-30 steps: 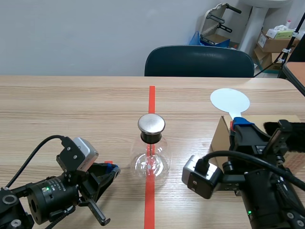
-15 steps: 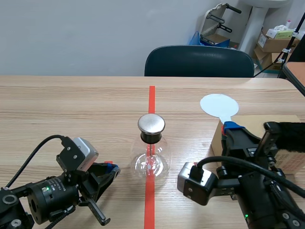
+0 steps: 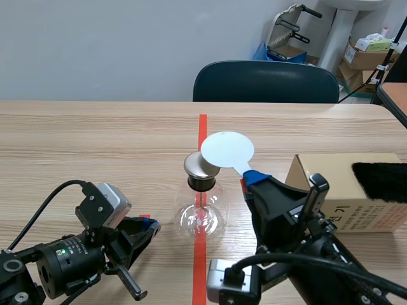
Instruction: Do the electroscope experiment
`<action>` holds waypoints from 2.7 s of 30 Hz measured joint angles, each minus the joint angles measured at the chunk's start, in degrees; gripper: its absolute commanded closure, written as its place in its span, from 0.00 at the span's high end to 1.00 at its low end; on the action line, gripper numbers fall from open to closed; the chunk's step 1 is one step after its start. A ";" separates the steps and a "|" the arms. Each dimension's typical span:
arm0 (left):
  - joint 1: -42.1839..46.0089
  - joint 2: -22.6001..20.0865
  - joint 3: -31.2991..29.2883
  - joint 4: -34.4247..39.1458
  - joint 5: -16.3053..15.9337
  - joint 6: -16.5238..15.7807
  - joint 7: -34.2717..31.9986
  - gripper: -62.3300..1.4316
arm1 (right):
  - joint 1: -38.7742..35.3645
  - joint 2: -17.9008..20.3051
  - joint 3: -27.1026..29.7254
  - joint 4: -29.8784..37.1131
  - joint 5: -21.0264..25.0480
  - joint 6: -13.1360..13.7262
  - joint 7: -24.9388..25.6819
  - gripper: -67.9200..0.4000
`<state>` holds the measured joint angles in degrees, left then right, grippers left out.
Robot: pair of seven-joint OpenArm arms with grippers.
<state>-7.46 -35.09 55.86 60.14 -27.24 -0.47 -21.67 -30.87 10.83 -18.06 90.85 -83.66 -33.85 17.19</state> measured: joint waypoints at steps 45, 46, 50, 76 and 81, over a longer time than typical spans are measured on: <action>0.00 0.00 0.00 0.00 0.00 0.00 0.00 0.06 | 0.00 0.00 0.00 0.00 0.00 0.00 -6.29 0.02; 0.00 0.00 0.00 0.00 0.00 0.00 0.00 0.06 | 0.00 0.00 0.00 0.00 0.00 0.00 -8.02 0.02; 0.00 0.00 0.00 0.00 0.00 0.00 0.00 0.06 | 0.00 -0.02 0.00 0.00 0.00 0.02 -15.54 0.02; 0.00 0.00 0.00 0.00 0.02 0.00 0.00 0.06 | 0.00 -0.02 0.00 0.00 0.00 0.02 -28.22 0.02; 0.00 0.00 0.00 0.00 0.02 0.00 0.00 0.06 | 0.00 -0.02 0.00 0.00 0.00 0.02 -28.22 0.02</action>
<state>-7.46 -35.09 55.86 60.14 -27.22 -0.47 -21.67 -30.87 10.81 -18.06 90.85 -83.66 -33.82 -11.03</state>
